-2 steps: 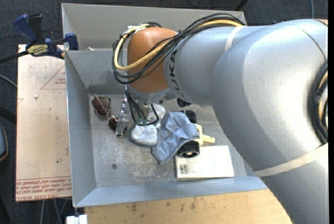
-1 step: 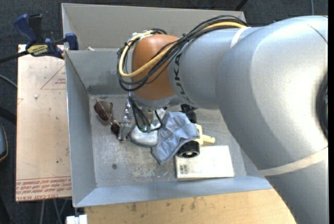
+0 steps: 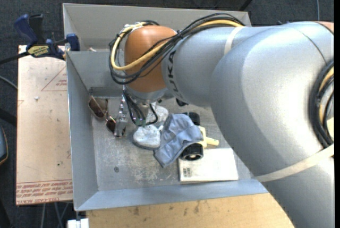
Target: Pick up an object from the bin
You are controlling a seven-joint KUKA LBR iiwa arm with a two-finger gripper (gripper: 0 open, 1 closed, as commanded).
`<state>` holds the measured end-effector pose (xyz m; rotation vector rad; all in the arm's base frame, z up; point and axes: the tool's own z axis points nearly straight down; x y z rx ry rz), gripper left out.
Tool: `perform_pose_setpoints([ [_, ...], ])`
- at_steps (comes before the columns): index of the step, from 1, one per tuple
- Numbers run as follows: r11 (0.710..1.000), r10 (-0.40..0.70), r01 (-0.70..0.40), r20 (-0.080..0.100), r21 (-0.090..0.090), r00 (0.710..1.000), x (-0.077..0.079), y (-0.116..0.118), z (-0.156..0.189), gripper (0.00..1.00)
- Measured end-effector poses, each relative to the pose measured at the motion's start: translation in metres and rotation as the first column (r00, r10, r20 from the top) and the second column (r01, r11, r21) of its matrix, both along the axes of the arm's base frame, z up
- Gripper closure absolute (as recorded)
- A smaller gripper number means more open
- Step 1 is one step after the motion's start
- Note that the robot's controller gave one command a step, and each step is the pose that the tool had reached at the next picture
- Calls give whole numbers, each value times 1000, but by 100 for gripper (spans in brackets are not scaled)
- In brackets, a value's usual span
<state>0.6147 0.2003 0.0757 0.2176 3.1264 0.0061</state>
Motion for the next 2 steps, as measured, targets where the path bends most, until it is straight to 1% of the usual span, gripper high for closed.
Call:
perform_pose_setpoints([
  [1, 1000, 11, -11, -17, -6, 1000, -33, -8, 35, 100],
  [2, 1000, 5, -5, -5, 0, 1000, -35, -10, 65, 100],
])
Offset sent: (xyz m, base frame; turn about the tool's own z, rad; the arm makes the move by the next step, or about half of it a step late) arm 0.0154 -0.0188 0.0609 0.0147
